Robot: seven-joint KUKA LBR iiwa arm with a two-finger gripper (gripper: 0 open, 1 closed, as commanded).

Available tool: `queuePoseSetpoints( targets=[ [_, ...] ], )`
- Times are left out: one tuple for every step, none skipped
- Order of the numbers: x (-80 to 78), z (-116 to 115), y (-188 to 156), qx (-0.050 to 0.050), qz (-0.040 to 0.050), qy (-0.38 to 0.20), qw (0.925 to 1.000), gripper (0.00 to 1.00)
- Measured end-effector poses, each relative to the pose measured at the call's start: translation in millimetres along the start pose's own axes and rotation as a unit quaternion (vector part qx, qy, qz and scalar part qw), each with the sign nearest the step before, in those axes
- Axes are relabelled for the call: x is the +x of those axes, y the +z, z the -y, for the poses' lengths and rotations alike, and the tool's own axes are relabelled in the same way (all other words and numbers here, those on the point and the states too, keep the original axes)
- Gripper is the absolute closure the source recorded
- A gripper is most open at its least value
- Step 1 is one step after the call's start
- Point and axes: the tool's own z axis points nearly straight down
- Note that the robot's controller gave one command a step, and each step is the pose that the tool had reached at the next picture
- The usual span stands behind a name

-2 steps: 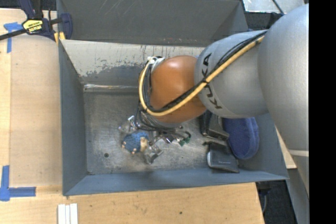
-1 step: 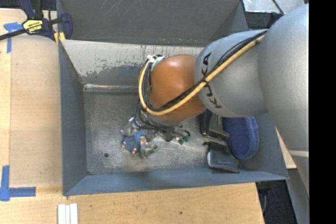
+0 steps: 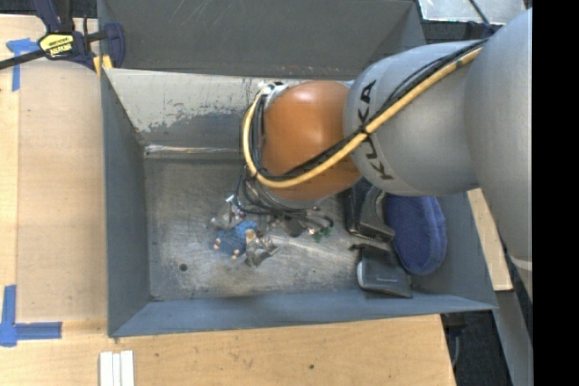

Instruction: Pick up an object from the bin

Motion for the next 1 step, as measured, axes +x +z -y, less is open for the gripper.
queuePoseSetpoints(
  targets=[
    [-1.5,0.8,-44.9,0.000,0.0010,0.001,1.0000,1.00]
  ],
)
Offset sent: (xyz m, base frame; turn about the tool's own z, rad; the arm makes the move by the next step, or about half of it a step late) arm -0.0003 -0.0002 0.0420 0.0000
